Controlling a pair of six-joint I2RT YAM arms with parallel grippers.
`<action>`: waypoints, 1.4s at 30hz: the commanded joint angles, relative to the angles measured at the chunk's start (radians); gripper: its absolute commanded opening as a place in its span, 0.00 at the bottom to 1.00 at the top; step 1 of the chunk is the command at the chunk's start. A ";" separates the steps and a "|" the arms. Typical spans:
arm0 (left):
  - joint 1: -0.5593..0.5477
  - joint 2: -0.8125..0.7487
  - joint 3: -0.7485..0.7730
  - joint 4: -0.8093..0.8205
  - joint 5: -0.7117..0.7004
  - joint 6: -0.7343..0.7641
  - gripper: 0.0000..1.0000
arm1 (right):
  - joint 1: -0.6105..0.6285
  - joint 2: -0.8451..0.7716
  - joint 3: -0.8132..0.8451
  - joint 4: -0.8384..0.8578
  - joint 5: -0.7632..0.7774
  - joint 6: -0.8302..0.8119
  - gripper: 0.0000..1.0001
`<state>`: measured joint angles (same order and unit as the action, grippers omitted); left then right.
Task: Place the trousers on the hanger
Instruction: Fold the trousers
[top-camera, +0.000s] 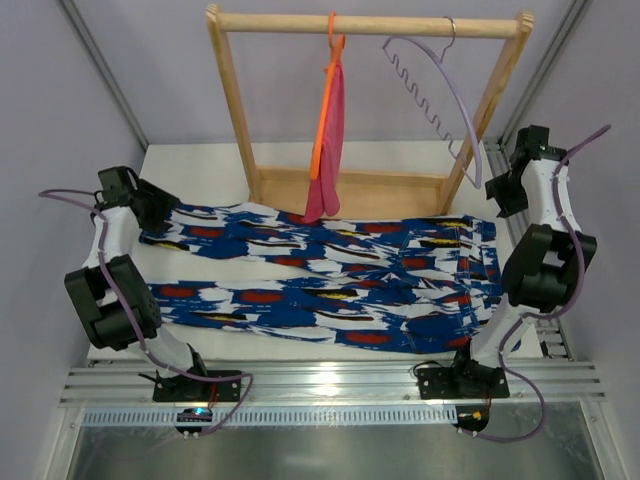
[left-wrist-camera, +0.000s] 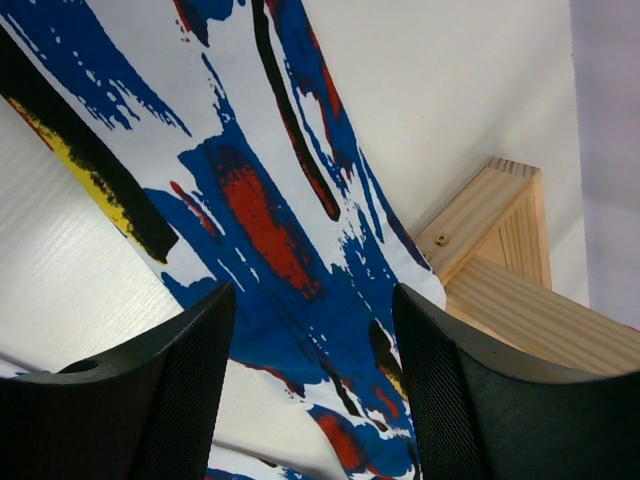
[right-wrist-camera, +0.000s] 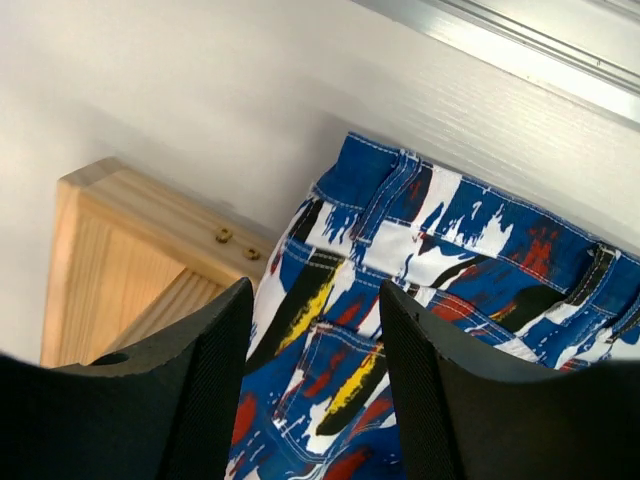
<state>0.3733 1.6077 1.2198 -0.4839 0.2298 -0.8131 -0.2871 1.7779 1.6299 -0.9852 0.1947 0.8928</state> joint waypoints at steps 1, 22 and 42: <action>-0.007 0.006 -0.008 0.045 0.013 -0.021 0.64 | -0.027 0.107 0.138 -0.161 -0.020 0.040 0.56; -0.057 0.262 0.253 -0.018 -0.053 0.042 0.69 | -0.024 0.440 0.337 -0.225 -0.055 0.164 0.49; -0.057 0.475 0.552 -0.180 -0.202 -0.077 0.73 | -0.026 0.295 0.216 -0.116 0.095 0.035 0.04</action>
<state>0.3172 2.0251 1.6814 -0.6121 0.0917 -0.8471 -0.3111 2.2292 1.9106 -1.1603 0.1837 0.9661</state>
